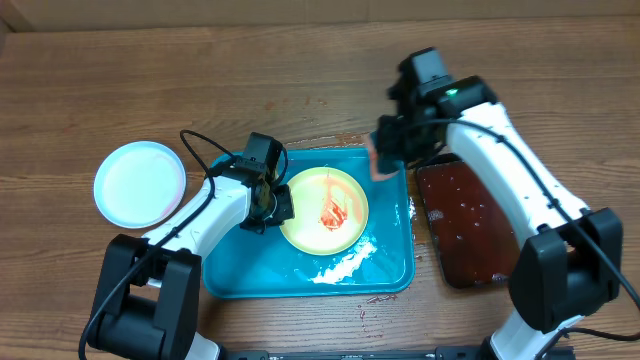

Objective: Clean dirty plates on tray and stack at the side
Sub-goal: 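Bring the sponge with the right gripper onto the yellow plate, then scrub the yellow plate with the sponge while the left gripper holds it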

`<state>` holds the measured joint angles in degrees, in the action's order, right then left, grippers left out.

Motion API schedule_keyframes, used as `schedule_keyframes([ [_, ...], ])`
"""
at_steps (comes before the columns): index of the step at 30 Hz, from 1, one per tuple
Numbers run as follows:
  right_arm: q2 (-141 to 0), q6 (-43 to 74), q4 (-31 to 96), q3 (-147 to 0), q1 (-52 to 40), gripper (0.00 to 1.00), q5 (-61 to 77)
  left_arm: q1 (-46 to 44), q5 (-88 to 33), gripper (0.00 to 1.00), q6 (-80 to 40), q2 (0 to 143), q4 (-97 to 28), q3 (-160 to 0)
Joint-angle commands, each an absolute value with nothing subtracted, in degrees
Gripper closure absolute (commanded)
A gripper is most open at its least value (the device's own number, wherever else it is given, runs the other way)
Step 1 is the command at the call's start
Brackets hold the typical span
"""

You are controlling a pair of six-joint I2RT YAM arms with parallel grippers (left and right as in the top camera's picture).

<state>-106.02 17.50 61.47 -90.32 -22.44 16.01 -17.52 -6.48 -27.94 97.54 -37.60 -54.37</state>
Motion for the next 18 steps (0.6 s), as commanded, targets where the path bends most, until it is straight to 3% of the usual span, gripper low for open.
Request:
schedule_keyframes([
  [1, -105.1, 25.0, 60.6, -90.9, -26.5, 0.96, 17.3, -17.0, -3.9, 0.96, -26.3, 99.3, -37.0, -54.9],
  [6, -106.4, 36.1, 52.1, -84.8, -31.0, 0.96, 15.4, -17.0, -3.8, 0.96, -25.6, 99.3, -37.0, -54.9],
  [18, -113.4, 45.4, 29.7, -71.1, -39.5, 0.96, 28.1, -17.0, -4.1, 0.95, -25.3, 99.3, -36.5, -54.9],
])
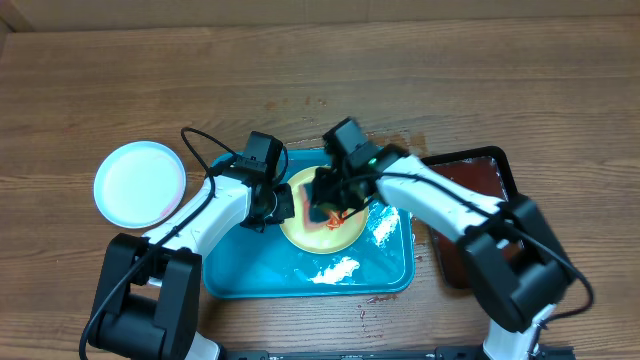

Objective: Clean dirty plates on tray and stack at the side
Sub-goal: 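Scrub the yellow plate with the sponge while the left gripper holds it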

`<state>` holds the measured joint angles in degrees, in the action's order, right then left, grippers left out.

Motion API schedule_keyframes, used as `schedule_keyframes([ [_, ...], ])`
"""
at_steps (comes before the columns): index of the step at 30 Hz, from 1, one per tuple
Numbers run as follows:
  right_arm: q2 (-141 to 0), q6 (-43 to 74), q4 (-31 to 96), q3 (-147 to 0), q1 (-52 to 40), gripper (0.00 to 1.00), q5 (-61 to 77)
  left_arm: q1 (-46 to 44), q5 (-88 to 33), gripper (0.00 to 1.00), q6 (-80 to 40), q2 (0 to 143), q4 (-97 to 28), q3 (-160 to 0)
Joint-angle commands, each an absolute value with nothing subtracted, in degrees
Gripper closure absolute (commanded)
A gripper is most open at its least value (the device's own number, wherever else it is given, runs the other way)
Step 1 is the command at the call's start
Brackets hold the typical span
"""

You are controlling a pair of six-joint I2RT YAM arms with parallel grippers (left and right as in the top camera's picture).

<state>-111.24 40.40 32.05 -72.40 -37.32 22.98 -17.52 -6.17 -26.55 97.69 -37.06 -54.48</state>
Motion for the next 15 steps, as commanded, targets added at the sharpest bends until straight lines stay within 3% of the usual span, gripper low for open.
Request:
schedule_keyframes([
  [1, -114.4, 46.6, 28.3, -70.9, -40.2, 0.96, 28.9, -17.0, -4.1, 0.96, -25.2, 99.3, -36.3, -54.9],
  [7, -118.1, 48.5, 24.8, -70.8, -42.2, 0.96, 28.1, -17.0, -4.6, 0.96, -25.3, 99.3, -36.0, -54.9],
  [15, -118.1, 48.0, 40.6, -73.9, -32.7, 0.96, 16.4, -17.0, -4.5, 0.96, -25.2, 99.3, -36.4, -54.9],
])
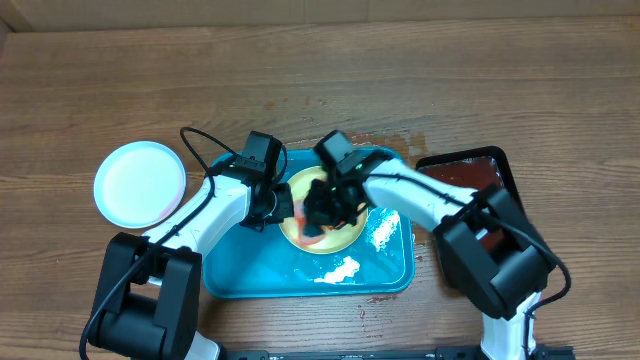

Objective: Clean dirty plates on tray and stack at the side
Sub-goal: 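Scrub the yellow plate with the sponge while the left gripper holds it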

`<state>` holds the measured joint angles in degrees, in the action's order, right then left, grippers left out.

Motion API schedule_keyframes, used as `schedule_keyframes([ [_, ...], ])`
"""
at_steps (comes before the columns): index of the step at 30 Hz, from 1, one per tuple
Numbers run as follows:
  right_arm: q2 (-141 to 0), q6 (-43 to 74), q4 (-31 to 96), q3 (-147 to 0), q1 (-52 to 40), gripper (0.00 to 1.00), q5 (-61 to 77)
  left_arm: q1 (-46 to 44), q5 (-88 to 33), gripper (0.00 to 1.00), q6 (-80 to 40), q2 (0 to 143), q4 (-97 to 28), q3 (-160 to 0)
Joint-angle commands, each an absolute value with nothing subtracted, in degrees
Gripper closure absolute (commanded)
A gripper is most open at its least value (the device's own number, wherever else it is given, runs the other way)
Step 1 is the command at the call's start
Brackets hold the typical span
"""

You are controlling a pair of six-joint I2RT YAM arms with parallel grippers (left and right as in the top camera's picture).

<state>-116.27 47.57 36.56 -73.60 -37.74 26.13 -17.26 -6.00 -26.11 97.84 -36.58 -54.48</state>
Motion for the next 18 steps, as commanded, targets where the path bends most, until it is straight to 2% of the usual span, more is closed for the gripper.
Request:
schedule_keyframes([
  [1, -118.1, 47.6, 42.4, -74.5, -31.3, 0.96, 15.3, -17.0, -4.5, 0.95, -25.2, 99.3, -36.4, -54.9],
  [6, -118.1, 46.2, 47.7, -76.7, -26.7, 0.96, 9.5, -17.0, -4.5, 0.96, -25.1, 99.3, -36.4, -54.9],
  [11, -118.1, 44.9, 48.8, -76.9, -26.0, 0.96, 7.4, -17.0, -4.5, 0.96, -24.2, 99.3, -36.9, -54.9],
  [15, -118.1, 37.6, 43.0, -76.9, -27.8, 0.96, 19.1, -17.0, -4.5, 0.96, -24.1, 99.3, -37.1, -54.9],
  [18, -118.4, 37.5, 37.2, -76.9, -30.5, 0.96, 27.0, -17.0, -4.5, 0.96, -24.2, 99.3, -37.1, -54.9],
])
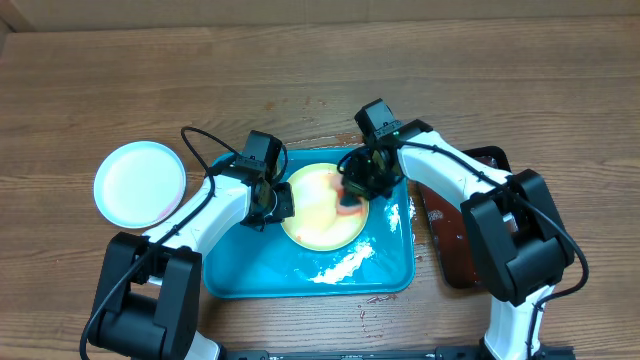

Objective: Clean dirty plates on tray and stack at the side
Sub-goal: 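Scrub the yellow plate with the sponge while the left gripper holds it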

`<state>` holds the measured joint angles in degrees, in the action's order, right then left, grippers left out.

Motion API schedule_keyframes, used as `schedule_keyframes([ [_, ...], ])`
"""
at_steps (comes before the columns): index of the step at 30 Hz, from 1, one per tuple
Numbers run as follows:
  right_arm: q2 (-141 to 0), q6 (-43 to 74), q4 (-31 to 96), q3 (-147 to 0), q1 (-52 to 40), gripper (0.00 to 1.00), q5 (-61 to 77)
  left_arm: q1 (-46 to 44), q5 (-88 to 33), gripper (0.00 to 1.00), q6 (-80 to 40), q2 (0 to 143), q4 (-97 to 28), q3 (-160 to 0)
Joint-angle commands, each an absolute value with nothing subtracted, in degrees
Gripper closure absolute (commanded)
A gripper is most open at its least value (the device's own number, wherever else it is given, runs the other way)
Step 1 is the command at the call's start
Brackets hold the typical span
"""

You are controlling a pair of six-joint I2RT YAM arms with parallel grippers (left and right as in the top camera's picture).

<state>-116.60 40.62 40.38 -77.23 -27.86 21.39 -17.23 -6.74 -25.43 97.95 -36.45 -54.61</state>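
Note:
A yellow-green plate (318,222) lies in the blue tray (240,265); its face looks pale with only a faint reddish tint near the left. My left gripper (277,200) sits at the plate's left rim, apparently shut on it. My right gripper (352,190) is over the plate's right rim, shut on an orange-pink sponge (347,198) pressed to the plate. A clean white plate (140,183) rests on the table to the left of the tray.
A dark tray of brownish liquid (470,235) stands right of the blue tray, partly under my right arm. White suds (343,262) lie in the blue tray's front and right side. Reddish spots mark the wooden table near the tray's far edge.
My right gripper with the sponge has moved from the plate's front-left part to its right rim. The red smear seen on the plate then no longer shows. The left gripper has not moved.
First my right gripper held the sponge above the tray's far right corner and the plate had a red stain in its middle. Then the sponge was on the plate's middle, then on its front-left with a red smear. Now it is at the right rim and the plate looks pale.

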Motion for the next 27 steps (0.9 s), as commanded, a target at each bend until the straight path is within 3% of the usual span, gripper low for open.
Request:
schedule_keyframes([
  [1, -118.7, 38.5, 35.5, -76.9, -31.6, 0.96, 28.2, -17.0, -4.5, 0.96, -24.2, 99.3, -37.1, -54.9],
  [7, -121.7, 47.1, 32.1, -76.9, -36.6, 0.96, 28.2, -17.0, -4.5, 0.96, -24.2, 99.3, -37.9, -54.9],
  [14, -123.6, 48.2, 25.7, -76.9, -36.5, 0.96, 28.6, -17.0, -4.5, 0.96, -24.2, 99.3, -38.7, -54.9],
  [19, -123.6, 50.2, 23.8, -76.9, -31.9, 0.96, 25.2, -17.0, -4.5, 0.96, -24.2, 99.3, -39.0, -54.9],
  [27, -123.6, 46.4, 38.9, -76.9, -19.7, 0.96, 16.7, -17.0, -4.5, 0.96, -24.2, 99.3, -39.1, -54.9],
])
